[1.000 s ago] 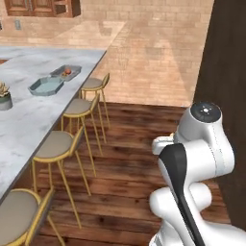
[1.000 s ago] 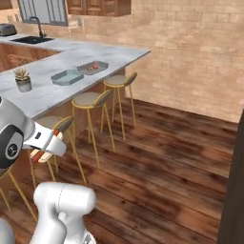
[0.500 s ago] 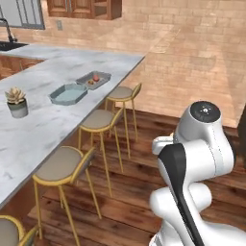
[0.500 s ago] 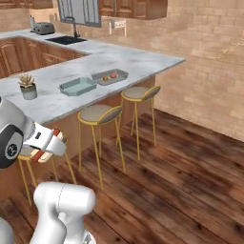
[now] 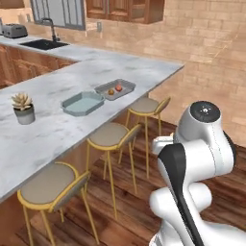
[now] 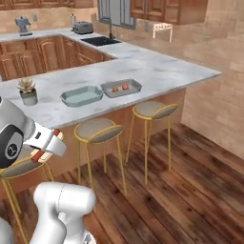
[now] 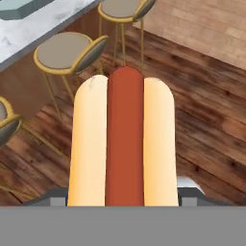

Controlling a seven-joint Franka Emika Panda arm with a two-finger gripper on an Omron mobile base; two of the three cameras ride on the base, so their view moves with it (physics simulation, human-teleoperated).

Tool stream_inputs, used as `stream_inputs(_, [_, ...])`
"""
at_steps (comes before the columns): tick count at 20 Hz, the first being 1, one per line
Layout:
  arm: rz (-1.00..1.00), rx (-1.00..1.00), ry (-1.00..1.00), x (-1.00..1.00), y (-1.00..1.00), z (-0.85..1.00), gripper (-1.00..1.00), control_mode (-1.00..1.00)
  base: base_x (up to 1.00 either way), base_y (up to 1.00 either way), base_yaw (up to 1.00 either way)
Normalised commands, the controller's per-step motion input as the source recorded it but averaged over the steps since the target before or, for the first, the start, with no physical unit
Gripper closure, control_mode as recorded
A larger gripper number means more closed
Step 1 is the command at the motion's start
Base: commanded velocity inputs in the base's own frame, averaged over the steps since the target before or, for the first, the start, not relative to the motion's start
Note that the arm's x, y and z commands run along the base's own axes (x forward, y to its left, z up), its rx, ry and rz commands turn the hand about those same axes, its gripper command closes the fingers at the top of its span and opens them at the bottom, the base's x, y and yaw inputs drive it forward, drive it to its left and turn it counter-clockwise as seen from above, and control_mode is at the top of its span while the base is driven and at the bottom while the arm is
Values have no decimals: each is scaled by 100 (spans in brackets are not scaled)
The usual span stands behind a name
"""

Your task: Place the cold items (apple and peach) from the fridge in one tupperware on the dining counter. Place the warm items (kebab skewer and hot dog) in the stove area in another tupperware.

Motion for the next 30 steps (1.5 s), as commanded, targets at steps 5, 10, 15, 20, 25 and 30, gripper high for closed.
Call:
stream_inputs(5, [0,0,0,0,0,0,100,100,83,-49,47])
stream_inputs(10, [0,0,0,0,0,0,100,100,82,-42,51])
stream_inputs(15, [0,0,0,0,0,0,100,100,80,-41,53])
stream_inputs(20, [0,0,0,0,0,0,100,100,81,-44,51])
stream_inputs(25, [0,0,0,0,0,0,100,100,82,-52,48])
stream_inputs(30, [19,9,6,60,-31,-3,100,-100,36,-25,16])
